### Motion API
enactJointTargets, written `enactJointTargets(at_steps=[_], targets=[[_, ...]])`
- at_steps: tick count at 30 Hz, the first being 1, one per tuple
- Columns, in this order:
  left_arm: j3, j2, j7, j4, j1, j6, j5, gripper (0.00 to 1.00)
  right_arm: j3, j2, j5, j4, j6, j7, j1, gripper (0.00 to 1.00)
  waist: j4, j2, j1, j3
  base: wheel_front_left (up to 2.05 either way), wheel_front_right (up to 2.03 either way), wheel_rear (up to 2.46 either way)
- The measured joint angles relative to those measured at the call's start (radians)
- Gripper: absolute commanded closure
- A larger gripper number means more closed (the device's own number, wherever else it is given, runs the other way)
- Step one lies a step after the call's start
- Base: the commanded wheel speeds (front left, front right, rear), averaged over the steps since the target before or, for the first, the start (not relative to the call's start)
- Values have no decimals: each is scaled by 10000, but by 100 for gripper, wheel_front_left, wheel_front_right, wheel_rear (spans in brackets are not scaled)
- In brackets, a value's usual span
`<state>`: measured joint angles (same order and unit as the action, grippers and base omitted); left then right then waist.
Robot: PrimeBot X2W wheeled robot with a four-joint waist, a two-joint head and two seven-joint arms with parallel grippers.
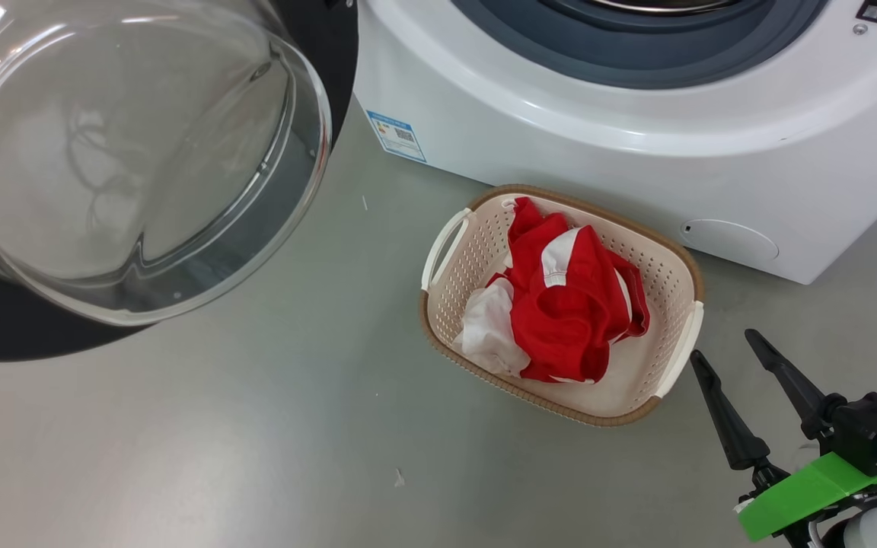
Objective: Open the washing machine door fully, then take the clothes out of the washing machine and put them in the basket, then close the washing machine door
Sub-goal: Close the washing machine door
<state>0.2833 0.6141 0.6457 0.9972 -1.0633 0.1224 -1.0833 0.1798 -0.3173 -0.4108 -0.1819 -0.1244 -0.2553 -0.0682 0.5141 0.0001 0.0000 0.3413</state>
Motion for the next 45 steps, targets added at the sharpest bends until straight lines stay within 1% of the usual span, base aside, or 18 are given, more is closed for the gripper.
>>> enactJointTargets(at_steps=[2,13,23,27,31,39,45], targets=[[-6,2,61,-100,74,-4,-6,100,-2,0,0,-2,0,-2,0,0,-11,0,0,-32,0,0,0],[-59,6,1103,-878,554,-92,-192,100,-25,65,0,-10,0,0,0,0,-32,0,0,-306,0,0,0],[-211,81,2010,-1613,1031,-167,-389,100,-21,211,-2,-42,0,0,2,0,-125,0,0,-634,0,0,0],[-284,127,2374,-1808,1195,-163,-510,100,-29,364,-2,-56,0,0,8,0,-181,0,0,-785,0,0,0],[-499,207,2867,-1927,1281,-151,-577,100,-33,403,-2,-63,0,0,25,0,-250,0,0,-942,0,0,0],[-947,130,3870,-2347,1674,-61,-1024,100,-115,658,-2,-63,0,0,134,0,-410,0,0,-1331,0,0,0],[-1331,125,4548,-3101,1996,-59,-1448,100,-153,798,-2,-86,0,0,371,0,-542,0,0,-1656,0,0,0]])
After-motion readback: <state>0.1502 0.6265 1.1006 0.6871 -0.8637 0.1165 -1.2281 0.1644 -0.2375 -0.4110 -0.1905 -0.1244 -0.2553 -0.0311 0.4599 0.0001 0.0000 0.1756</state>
